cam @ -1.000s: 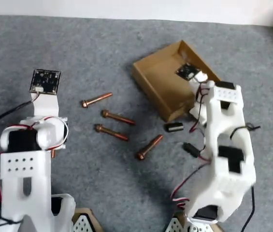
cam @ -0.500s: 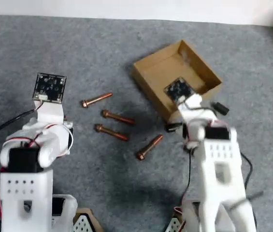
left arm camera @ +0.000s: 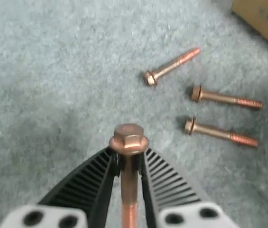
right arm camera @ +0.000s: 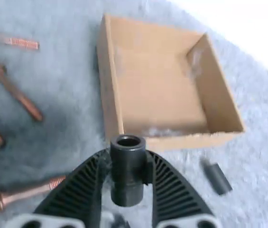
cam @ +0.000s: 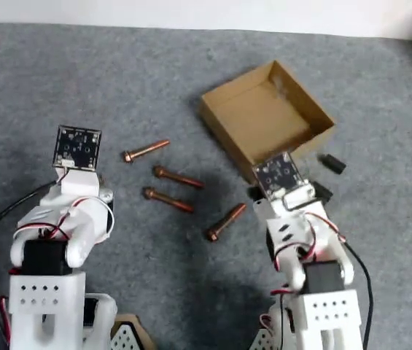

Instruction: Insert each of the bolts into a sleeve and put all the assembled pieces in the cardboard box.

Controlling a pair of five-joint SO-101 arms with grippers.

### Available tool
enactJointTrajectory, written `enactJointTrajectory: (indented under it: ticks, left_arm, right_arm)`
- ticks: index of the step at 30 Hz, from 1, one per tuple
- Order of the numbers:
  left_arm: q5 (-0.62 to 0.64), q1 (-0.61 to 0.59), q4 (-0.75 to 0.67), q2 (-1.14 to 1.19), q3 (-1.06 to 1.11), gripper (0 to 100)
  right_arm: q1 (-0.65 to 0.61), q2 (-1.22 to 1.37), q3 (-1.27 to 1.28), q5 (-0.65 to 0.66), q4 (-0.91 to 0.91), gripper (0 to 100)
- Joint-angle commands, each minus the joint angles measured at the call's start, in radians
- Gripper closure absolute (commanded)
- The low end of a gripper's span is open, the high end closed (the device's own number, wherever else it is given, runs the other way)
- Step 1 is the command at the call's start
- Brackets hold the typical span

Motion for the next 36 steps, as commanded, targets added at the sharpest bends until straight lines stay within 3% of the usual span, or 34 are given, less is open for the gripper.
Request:
enactJointTrajectory:
  ticks: [1,7,12,17,27,36]
  left_arm:
    - [0.092,0.035,-0.068,-0.021,-0.012,99]
    - [0.376,0.094,-0.213,-0.022,-0.013,99]
    - [0.535,0.305,-0.344,-0.022,-0.008,99]
    - [0.609,0.478,-0.468,-0.021,-0.007,99]
    - [0.839,0.487,-0.555,0.094,0.016,99]
    - [0.842,0.493,-0.971,0.159,0.202,99]
  right_arm:
    - [-0.056,-0.105,0.031,-0.052,-0.07,99.3]
    - [-0.101,-0.249,0.14,-0.058,-0.119,99.3]
    - [-0.101,-0.367,0.251,-0.06,-0.162,99.3]
    - [-0.151,-0.504,0.374,-0.061,-0.16,99.3]
    - [-0.318,-0.503,0.43,-0.061,-0.16,99.3]
    - [-0.329,-0.503,0.435,-0.06,-0.162,99.3]
